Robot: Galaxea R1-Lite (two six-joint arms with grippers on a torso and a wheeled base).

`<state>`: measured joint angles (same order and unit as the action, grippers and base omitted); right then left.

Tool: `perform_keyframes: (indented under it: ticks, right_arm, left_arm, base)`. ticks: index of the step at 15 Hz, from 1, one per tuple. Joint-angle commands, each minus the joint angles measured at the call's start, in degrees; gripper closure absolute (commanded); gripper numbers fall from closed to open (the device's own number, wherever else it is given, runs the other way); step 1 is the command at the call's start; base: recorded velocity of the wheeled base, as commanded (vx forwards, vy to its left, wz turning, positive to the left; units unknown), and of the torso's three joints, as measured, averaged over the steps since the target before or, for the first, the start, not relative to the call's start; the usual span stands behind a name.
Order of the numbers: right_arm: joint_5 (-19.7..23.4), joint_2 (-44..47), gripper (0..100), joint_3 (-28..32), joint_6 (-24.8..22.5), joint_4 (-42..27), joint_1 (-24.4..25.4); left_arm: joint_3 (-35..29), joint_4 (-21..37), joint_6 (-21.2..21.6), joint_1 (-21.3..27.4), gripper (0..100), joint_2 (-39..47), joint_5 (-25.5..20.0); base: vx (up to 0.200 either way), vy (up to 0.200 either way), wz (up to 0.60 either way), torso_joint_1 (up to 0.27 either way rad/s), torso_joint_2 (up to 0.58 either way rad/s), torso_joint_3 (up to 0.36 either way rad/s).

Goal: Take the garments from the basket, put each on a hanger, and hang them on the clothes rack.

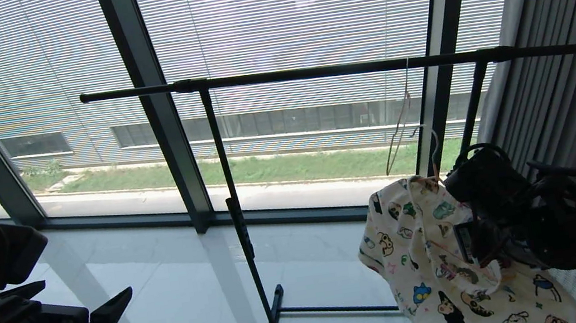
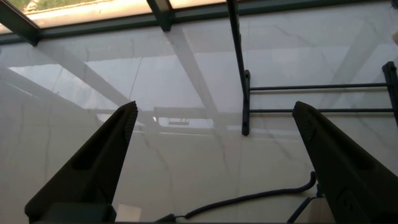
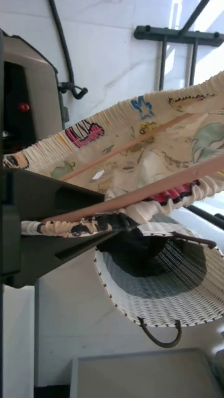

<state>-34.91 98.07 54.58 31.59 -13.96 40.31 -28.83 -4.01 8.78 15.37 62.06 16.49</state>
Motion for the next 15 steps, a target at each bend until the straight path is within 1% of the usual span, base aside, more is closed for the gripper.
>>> perform_keyframes:
  ticks: [1, 4, 5, 7, 8, 9, 12, 15]
  right_arm:
    - [-0.3, -2.9, 100, -3.2, 0.1, -0.1, -0.9]
    - [-0.4, -6.2, 100, -5.3, -0.3, -0.2, -6.3]
    - [-0.4, -7.4, 100, -5.5, -1.2, -0.2, -8.7]
    - [-0.6, -8.9, 100, -5.5, -4.7, -0.1, -13.9]
    - [-0.7, -9.6, 100, -5.3, -7.3, 0.7, -16.5]
    - [-0.7, -9.7, 100, -5.0, -9.4, 2.4, -18.0]
    - [-0.2, -9.6, 100, -4.7, -14.4, 10.2, -19.5]
    - [0.0, -9.4, 100, -4.4, -16.9, 13.4, -20.5]
  left_arm:
    - [0.0, 0.0, 0.0, 0.0, 0, 0.1, 0.0]
    - [0.0, 0.0, 0.0, 0.0, 0, 0.0, 0.0]
    - [0.0, 0.0, 0.0, 0.0, 0, 0.0, 0.0]
    - [0.0, 0.0, 0.1, 0.0, 0, 0.1, -0.1]
    - [0.0, 0.0, 0.1, 0.1, 0, 0.1, -0.1]
    - [0.0, 0.0, 0.1, 0.1, 0, 0.1, -0.1]
    - [0.0, 0.0, 0.1, 0.0, 0, 0.0, -0.1]
    - [0.0, 0.0, 0.1, 0.1, 0, -0.1, -0.1]
  base:
    - [0.000, 0.000, 0.00, 0.000, 0.00, 0.000]
    - [0.000, 0.000, 0.00, 0.000, 0.00, 0.000]
    - [0.000, 0.000, 0.00, 0.000, 0.00, 0.000]
    - [0.000, 0.000, 0.00, 0.000, 0.00, 0.000]
    - [0.000, 0.000, 0.00, 0.000, 0.00, 0.000]
    - [0.000, 0.000, 0.00, 0.000, 0.00, 0.000]
    - [0.000, 0.000, 0.00, 0.000, 0.00, 0.000]
    - [0.200, 0.000, 0.00, -0.001, 0.00, 0.004]
